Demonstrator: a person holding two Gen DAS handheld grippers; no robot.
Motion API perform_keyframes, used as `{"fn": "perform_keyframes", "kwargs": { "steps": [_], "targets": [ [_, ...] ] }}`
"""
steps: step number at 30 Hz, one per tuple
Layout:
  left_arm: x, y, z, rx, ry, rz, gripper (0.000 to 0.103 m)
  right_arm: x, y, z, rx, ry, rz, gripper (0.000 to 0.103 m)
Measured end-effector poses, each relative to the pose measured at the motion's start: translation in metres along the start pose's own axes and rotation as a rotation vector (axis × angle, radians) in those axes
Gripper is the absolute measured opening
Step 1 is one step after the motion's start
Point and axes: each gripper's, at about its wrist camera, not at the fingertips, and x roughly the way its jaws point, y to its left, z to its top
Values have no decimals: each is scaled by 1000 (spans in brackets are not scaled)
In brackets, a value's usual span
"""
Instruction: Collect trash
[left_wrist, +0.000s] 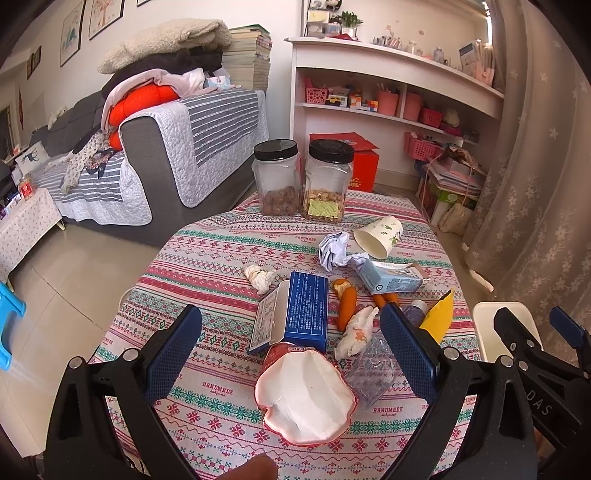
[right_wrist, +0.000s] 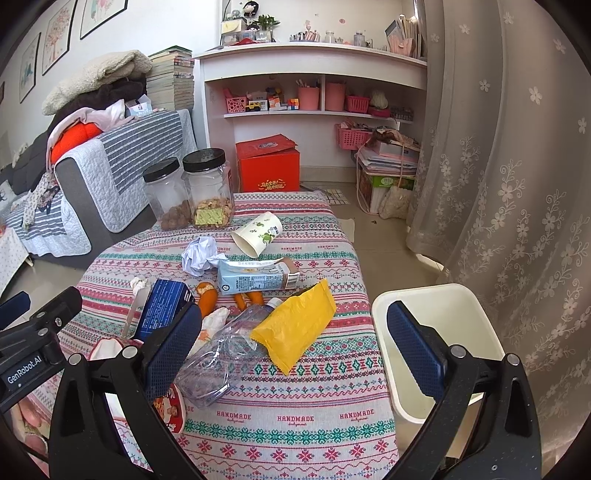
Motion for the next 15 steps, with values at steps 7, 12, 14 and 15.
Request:
{"fn": "perform_keyframes", "kwargs": {
  "steps": [7,12,14,15],
  "targets": [
    [-11,13,-6,-30,-2,-56,94,-6,-11,-3,-16,54,-16,96],
    [-7,6,-26,31,92,-60,94,-15,-24,-2,-31,79,-24,96],
    [-5,4,-34,45,118,-56,94,-19,-31,-3,-39,93,-24,96],
    [-4,4,-39,46,132,-56,94,-21,-36,-4,-38,99,-25,96]
  ]
}}
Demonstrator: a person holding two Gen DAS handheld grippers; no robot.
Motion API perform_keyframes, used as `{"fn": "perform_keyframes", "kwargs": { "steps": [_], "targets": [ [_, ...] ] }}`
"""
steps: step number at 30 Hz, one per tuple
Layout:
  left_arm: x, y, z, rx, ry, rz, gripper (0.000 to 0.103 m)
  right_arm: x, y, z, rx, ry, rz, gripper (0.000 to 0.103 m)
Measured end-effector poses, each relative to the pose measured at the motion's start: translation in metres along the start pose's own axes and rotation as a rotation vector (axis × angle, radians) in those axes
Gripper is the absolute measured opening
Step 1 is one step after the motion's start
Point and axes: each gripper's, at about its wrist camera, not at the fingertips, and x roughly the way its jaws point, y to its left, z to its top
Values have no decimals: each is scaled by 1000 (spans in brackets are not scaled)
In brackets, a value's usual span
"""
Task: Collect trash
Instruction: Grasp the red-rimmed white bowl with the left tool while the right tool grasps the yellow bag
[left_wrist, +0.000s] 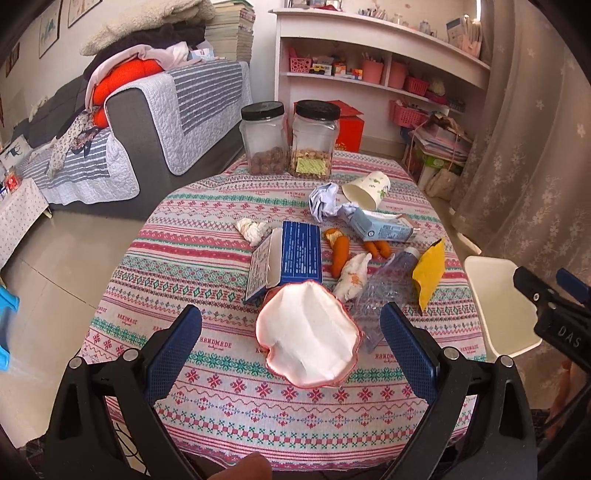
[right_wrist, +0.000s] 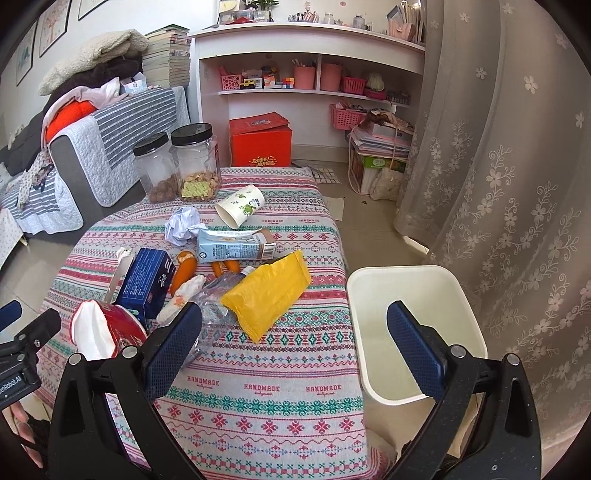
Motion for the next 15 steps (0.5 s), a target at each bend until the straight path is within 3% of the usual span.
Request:
{"fn": "perform_keyframes", "kwargs": {
  "steps": [5,8,10,12,15],
  "targets": [
    [19,-10,-17,-11,106,-24,94,2,-22,-5,34,33,-8,96],
    [30,-14,-28,-3,85,17,94,10,-23,-5,57,60,0,96],
    [47,-15,-35,-10,128,31,94,18,-20,-6,72,81,-2,96],
    [60,-16,-38,-31,176,-12,94,31,-16,-7,99,116,14,96],
    [77,-21,-39,-26,172,30,94,52,-9,-10,143,180,51,96]
  ]
}}
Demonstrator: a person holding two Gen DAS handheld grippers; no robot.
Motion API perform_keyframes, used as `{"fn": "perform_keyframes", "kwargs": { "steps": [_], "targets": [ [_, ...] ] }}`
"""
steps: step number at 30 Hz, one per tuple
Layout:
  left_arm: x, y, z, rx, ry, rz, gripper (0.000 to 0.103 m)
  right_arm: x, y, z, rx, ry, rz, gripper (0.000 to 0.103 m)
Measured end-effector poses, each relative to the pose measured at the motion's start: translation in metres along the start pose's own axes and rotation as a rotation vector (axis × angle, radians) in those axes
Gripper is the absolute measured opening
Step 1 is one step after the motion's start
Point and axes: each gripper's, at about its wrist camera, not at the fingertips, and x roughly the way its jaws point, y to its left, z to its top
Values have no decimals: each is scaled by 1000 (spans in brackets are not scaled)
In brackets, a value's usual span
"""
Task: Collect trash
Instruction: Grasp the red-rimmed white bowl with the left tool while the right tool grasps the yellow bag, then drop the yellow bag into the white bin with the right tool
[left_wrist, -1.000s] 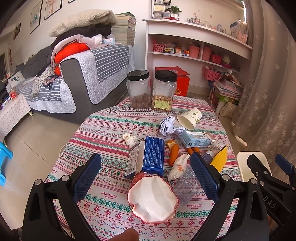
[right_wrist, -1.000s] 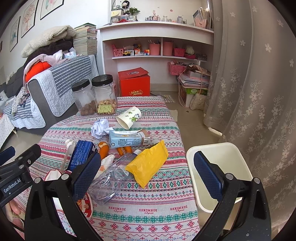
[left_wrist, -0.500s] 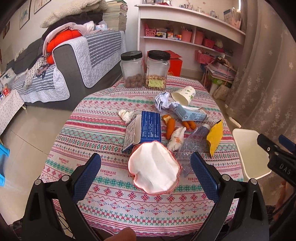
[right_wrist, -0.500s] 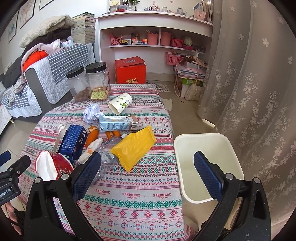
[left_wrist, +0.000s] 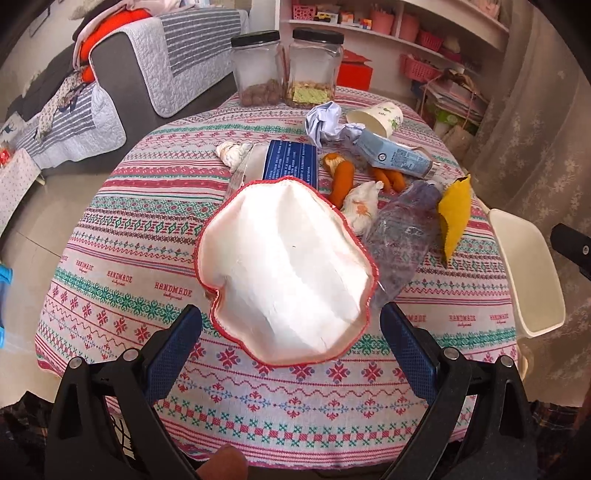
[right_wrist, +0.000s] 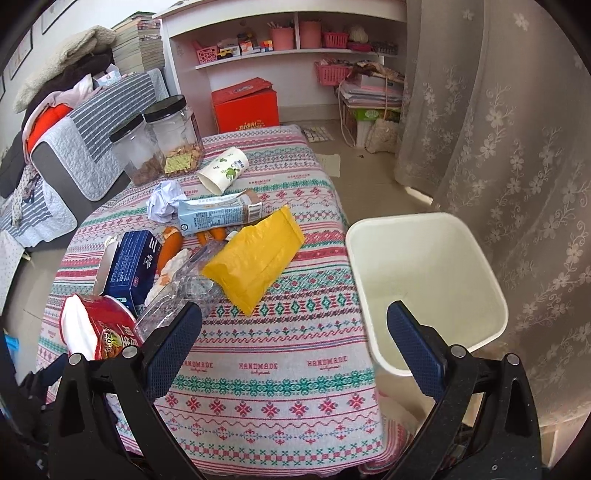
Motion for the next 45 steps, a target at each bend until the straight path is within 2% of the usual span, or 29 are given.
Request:
{"fn": "perform_keyframes", "kwargs": {
  "steps": [4,5,6,8,10,13,15,20,24,26,28,30,31,32,33,34,35,39,42,45],
  "targets": [
    [19,14,10,-81,39,-17,94,22,1,2,53,42,10,96],
    [19,19,13,-108,39,-21,92,26,-2,3,78,53,16,96],
    [19,26,18,-131,45,-29,84,31,-5,4,105,69,26,96],
    [17,35,26,-165,52,-40,82,43,-14,8,179,104,60,96],
    [8,42,36,-179,27,-41,80,52,-24,15,261,143,88,96],
    [-20,46,56,-149,-57,-56,80,58,-33,30,347,188,138,96],
    [-45,44,73,-95,-125,-64,80,65,-35,43,387,217,169,96],
    [-95,31,114,28,-292,-63,80,90,-29,64,440,228,208,96],
    [-85,33,124,4,-303,-109,80,131,-23,61,554,324,246,96],
    [-65,33,123,-2,-252,-112,80,145,-21,60,592,341,235,95],
    [-51,31,123,10,-210,-125,80,157,-19,60,583,362,222,88],
    [-47,30,123,31,-219,-109,80,166,-19,62,582,378,242,63],
    [-47,30,123,38,-229,-100,80,169,-18,62,585,386,251,57],
    [-46,31,124,39,-234,-94,80,170,-18,62,588,380,266,48],
    [-45,33,125,34,-234,-96,80,168,-18,63,585,367,269,34],
    [-44,35,126,28,-233,-103,80,165,-16,66,567,355,263,26],
    [-44,37,127,24,-234,-105,80,161,-14,69,543,343,261,13],
    [-48,37,125,26,-247,-110,80,136,-15,79,495,262,292,4],
    [-54,35,123,35,-265,-112,80,110,-19,89,455,180,299,3],
    [-60,30,119,46,-281,-119,80,79,-32,98,421,71,259,3]
  ]
}}
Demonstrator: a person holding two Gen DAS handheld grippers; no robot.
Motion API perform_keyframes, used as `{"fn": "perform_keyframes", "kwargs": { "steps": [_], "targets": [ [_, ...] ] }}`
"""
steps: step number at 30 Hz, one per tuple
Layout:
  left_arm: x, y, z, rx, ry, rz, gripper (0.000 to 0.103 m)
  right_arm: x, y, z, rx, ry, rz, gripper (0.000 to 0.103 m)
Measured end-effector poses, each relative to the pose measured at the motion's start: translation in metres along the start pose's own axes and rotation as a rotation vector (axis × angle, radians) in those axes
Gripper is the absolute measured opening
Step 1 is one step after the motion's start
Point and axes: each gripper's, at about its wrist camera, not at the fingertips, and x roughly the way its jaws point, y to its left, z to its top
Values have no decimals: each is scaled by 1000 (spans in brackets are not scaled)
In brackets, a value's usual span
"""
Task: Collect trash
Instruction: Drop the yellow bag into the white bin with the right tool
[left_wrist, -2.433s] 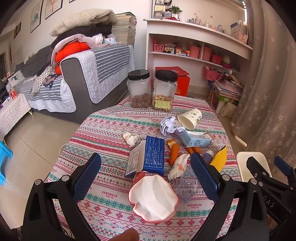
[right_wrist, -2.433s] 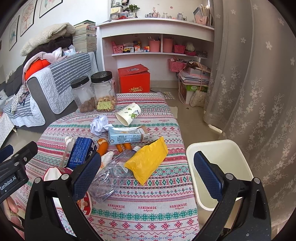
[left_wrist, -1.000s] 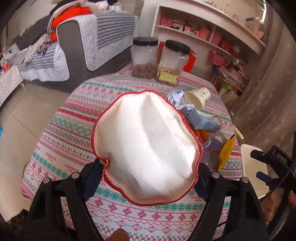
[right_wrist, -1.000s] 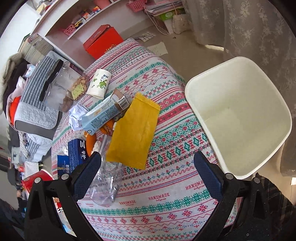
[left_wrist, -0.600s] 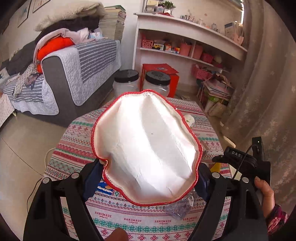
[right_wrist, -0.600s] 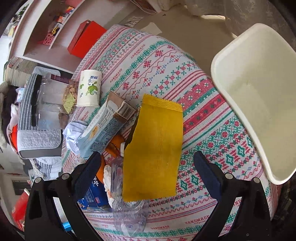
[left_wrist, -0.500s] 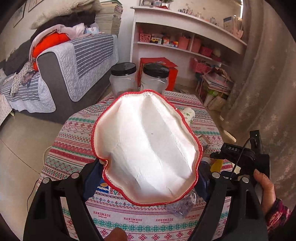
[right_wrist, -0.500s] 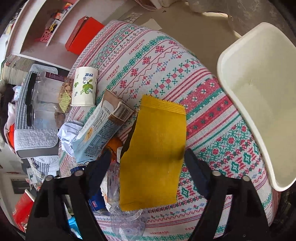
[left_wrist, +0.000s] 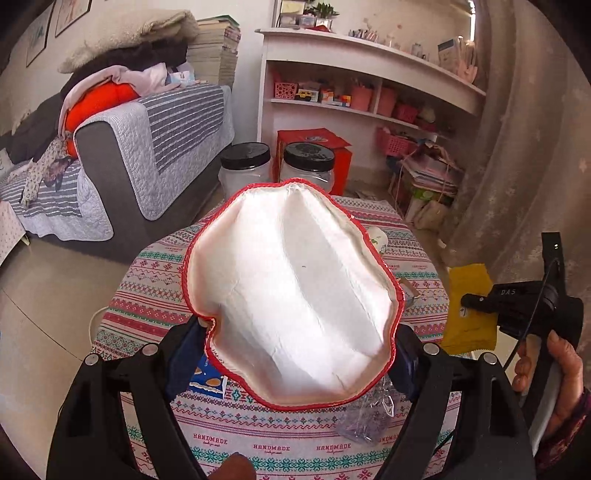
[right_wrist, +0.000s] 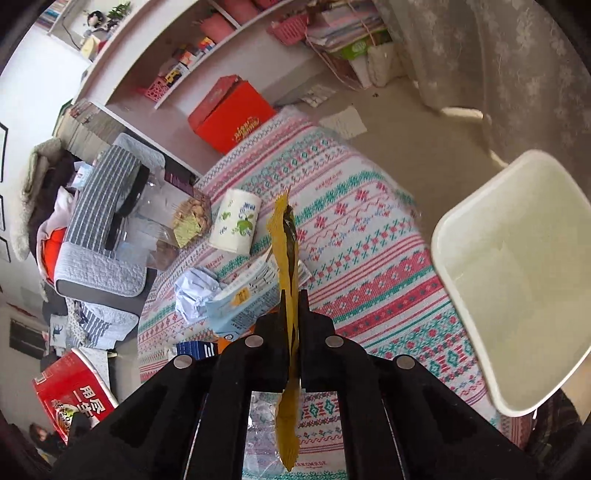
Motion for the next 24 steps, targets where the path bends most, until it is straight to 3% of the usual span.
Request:
{"fn": "perform_keyframes", "kwargs": {
  "steps": [4,8,13,14,15,16,21,24],
  "targets": [
    [-4,-9,-2,15,-13,-7,80,-46,-19,10,-38,-146,-75,3],
    [-2,-19,-2,26,-8,-17,80,-80,-43,18,-83,-240,-206,4],
    [0,-40,-3,52,-4,-55,80,-95,-71,22,-149,-256,-393,10],
    [0,-46,-3,58,-3,-69,80,-96,-76,23,-152,-252,-423,31],
    [0,-53,-4,65,-2,-84,80,-100,-80,18,-145,-259,-448,62],
    [1,-61,-4,75,0,-99,80,-106,-86,17,-132,-278,-462,73],
    [6,-110,-1,136,26,-201,80,-146,-99,21,-102,-424,-484,95],
    [8,-146,10,169,35,-278,80,-168,-109,24,-90,-465,-465,96]
  ]
}}
